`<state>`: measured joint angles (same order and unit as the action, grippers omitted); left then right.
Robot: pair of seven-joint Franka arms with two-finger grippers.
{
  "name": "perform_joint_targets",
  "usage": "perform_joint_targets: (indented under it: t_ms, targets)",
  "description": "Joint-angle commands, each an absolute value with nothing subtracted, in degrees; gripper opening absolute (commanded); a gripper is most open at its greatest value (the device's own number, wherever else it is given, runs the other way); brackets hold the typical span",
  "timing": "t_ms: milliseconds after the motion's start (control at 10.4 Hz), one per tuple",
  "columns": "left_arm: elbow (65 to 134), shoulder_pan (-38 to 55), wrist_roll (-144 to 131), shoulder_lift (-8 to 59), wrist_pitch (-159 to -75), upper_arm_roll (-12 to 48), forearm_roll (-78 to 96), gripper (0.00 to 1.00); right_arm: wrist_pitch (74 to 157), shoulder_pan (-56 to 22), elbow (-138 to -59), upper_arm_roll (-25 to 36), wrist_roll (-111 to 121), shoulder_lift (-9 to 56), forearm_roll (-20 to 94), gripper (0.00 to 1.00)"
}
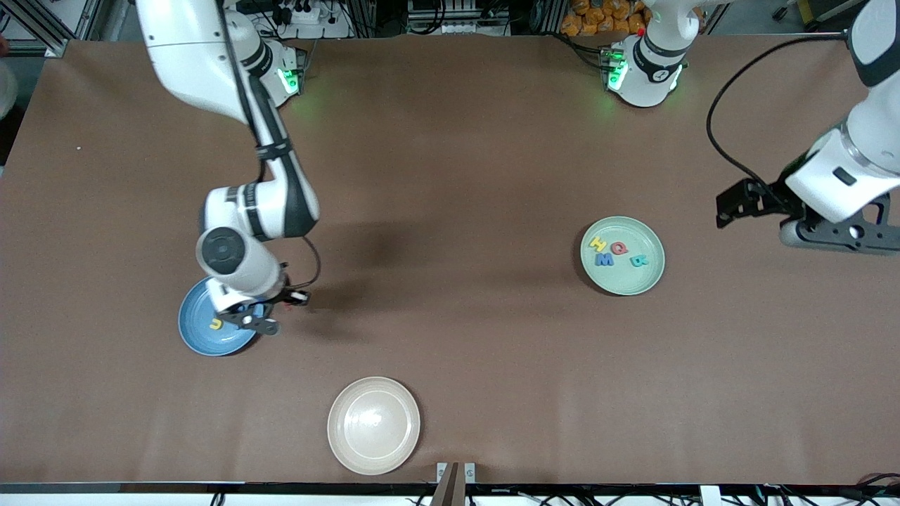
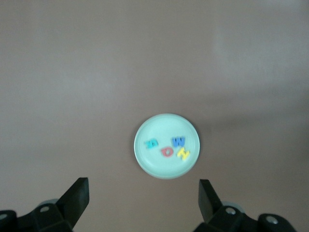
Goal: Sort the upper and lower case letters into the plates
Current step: 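Carry the pink w to the blue plate while the left gripper withdraws, then lower the pink w onto the blue plate and open the right gripper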
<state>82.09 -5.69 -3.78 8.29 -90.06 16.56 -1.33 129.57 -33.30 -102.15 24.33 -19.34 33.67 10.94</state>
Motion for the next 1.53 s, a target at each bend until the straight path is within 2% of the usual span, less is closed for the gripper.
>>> perform_joint_targets:
  t_ms: [0, 96, 191, 287, 383, 574, 670, 861, 1148, 1244, 1435]
  targets:
    - [82.8, -3.9, -3.8, 4.7, -87.0, 12.9, -1.1, 1.0, 128.1, -26.3, -102.4, 23.9, -6.4, 33.1, 11.6, 0.0]
    - [85.8, -0.6, -3.4, 2.7, -86.8, 9.5, -1.0, 1.0, 128.1, -25.2, -102.3, 23.9, -4.3, 33.3, 11.5, 0.0]
    - [88.4, 2.6, -3.4, 0.7, -86.8, 5.8, -0.9, 1.0, 128.6, -24.7, -102.2, 24.0, -2.8, 33.7, 11.3, 0.13]
    - [88.6, 2.9, -3.1, 0.6, -86.8, 5.1, -0.8, 1.0, 128.8, -23.7, -101.8, 23.9, 0.3, 33.7, 11.4, 0.77]
    - [88.7, 2.8, -3.0, 0.7, -86.8, 5.1, -0.7, 1.0, 128.8, -23.1, -101.8, 23.9, 3.2, 33.4, 11.8, 1.0]
    - [88.6, 1.2, -3.6, 1.1, -86.9, 5.0, 2.7, 1.0, 128.1, -22.1, -102.3, 22.4, 4.3, 31.0, 11.9, 1.0]
    - [88.5, -0.1, -2.9, 0.9, -86.9, 5.0, 3.3, 1.0, 127.4, -17.9, -102.8, 17.2, 4.6, 28.2, 11.2, 1.0]
    - [88.4, 0.0, -2.8, 0.6, -87.1, 4.9, 2.8, 1.0, 123.3, -8.9, -104.0, 6.6, 3.7, 22.0, 2.6, 1.0]
    - [88.2, 0.3, -0.4, 0.3, -87.2, 4.2, 0.3, 1.0, 121.5, -0.4, -111.9, -3.4, 1.9, 9.3, -0.2, 1.0]
    - [88.2, 0.3, -0.4, 0.4, -87.4, 4.2, 0.4, 1.0, 117.5, 0.5, -112.1, -4.0, 1.9, 4.7, -0.2, 1.0]
    - [87.2, 0.3, -1.4, 1.1, -87.8, 4.4, 0.2, 1.0, 109.8, 0.2, -106.6, -3.8, 1.9, 1.1, -0.4, 1.0]
